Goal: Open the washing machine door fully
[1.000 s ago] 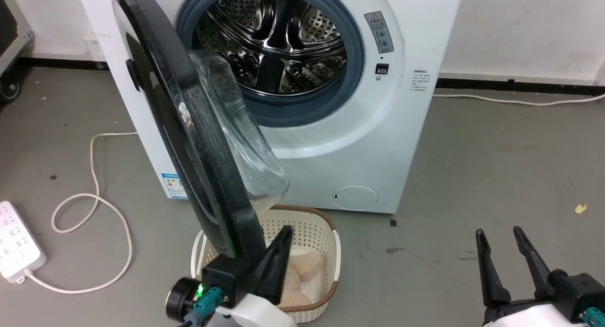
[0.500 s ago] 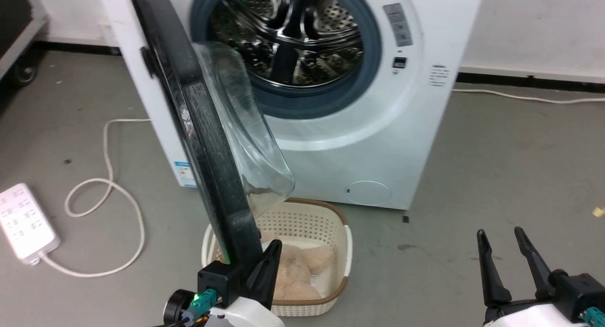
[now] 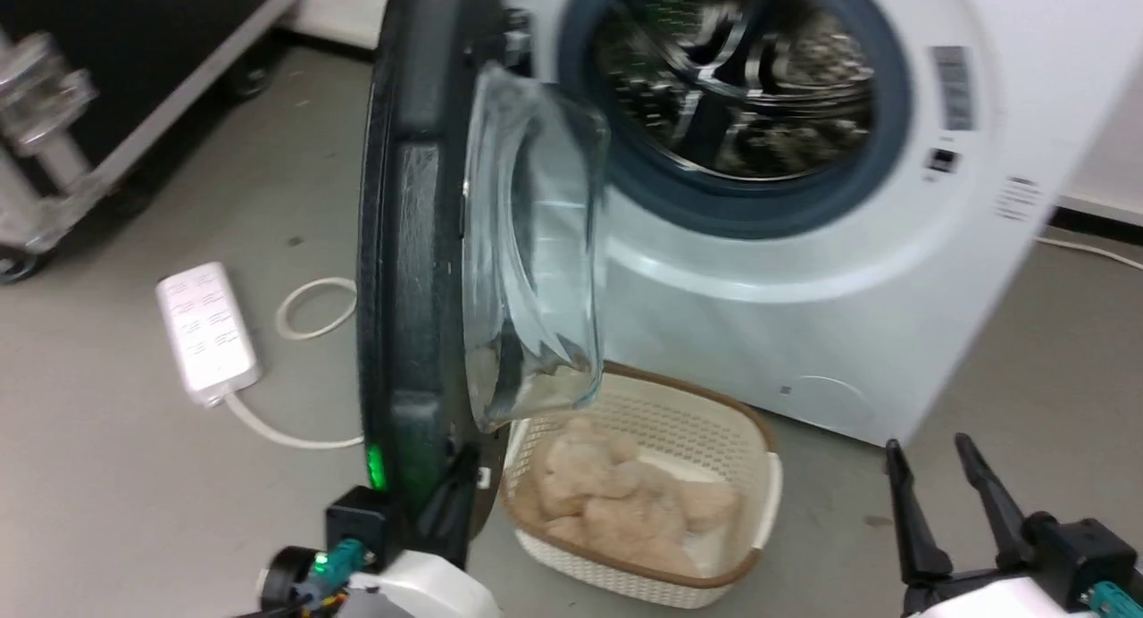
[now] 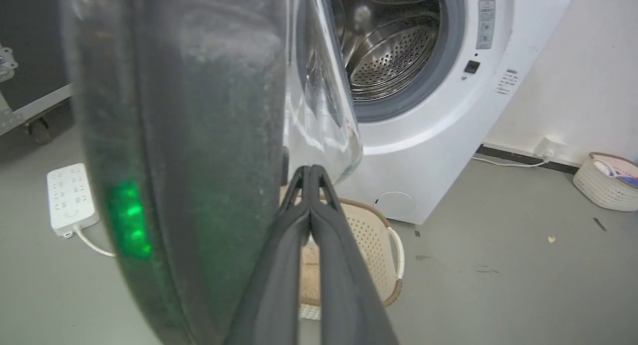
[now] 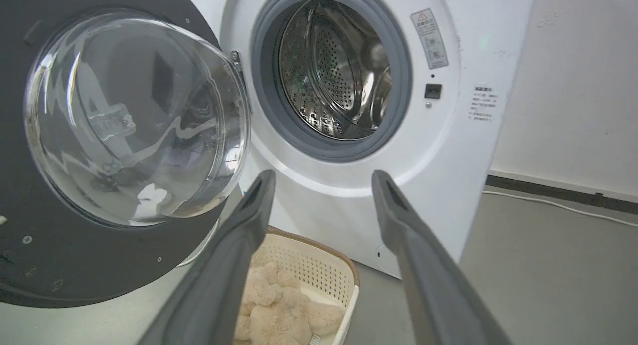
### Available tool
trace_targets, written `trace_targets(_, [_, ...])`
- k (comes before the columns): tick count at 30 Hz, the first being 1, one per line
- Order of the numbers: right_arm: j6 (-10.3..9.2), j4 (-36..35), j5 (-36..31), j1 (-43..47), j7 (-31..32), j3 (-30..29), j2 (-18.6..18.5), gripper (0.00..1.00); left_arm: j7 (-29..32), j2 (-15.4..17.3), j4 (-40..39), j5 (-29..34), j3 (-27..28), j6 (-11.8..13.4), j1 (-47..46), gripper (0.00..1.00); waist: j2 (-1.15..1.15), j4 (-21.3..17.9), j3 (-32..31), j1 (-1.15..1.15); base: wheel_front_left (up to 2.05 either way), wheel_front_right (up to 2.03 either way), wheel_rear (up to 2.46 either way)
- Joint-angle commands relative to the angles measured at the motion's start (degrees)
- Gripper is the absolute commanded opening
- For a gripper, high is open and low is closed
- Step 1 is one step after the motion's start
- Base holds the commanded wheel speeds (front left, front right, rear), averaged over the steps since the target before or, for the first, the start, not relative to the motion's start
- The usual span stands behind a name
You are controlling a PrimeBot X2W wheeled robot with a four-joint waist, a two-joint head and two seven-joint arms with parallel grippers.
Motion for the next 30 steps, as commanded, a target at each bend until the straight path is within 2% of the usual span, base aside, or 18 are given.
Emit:
trace_targets(1, [-0.05, -0.2, 0.3, -0.2, -0.1, 0.4, 0.2, 1.0, 0.2, 0.9, -0.3, 0.0, 0.9, 0.4, -0.6, 0.0, 0.0, 3.5, 1.0, 0.0, 0.0, 0.0, 0.0])
trace_targets(5, [-0.05, -1.1, -0.7, -2.1, 0.8, 1.2, 0.2, 1.0, 0.9, 3.1, -0.9, -0.6, 3.6, 0.7, -3.7, 0.0, 0.0, 6.0, 5.4, 0.0, 0.0, 0.0, 0.0])
trace_targets(8, [-0.05, -1.7, -1.6, -3.1, 1.4, 1.9, 0.2, 1.0, 0.9, 4.2, -0.7, -1.1, 5.3, 0.8, -5.2, 0.0, 0.0, 6.1, 7.7, 0.0, 0.0, 0.0, 0.0])
trace_targets(13, [-0.05, -3.0, -3.4, -5.1, 2.5, 2.0, 0.2, 1.0, 1.4, 7.6, 1.2, -3.6, 11.1, 1.3, -8.9, 0.0, 0.0, 5.8, 12.7, 0.0, 0.0, 0.0, 0.0])
trace_targets(17, [-0.05, -3.9, -4.8, -6.4, 3.4, 1.7, 0.2, 1.0, 1.5, 12.3, 5.0, -5.9, 17.0, 1.3, -12.0, 0.0, 0.0, 5.5, 16.4, 0.0, 0.0, 0.0, 0.0])
trace_targets(22, [-0.05, -4.8, -6.4, -7.8, 4.3, 1.2, 0.2, 1.0, -0.1, 17.5, 12.0, -8.9, 22.8, -0.3, -17.6, 0.0, 0.0, 5.2, 19.4, 0.0, 0.0, 0.0, 0.0])
trace_targets(30, [-0.05, -5.1, -7.8, -9.2, 5.0, 1.4, 0.1, 1.0, -2.3, 20.7, 22.3, -10.2, 24.1, -2.7, -25.3, 0.0, 0.0, 4.7, 20.9, 0.0, 0.0, 0.0, 0.0])
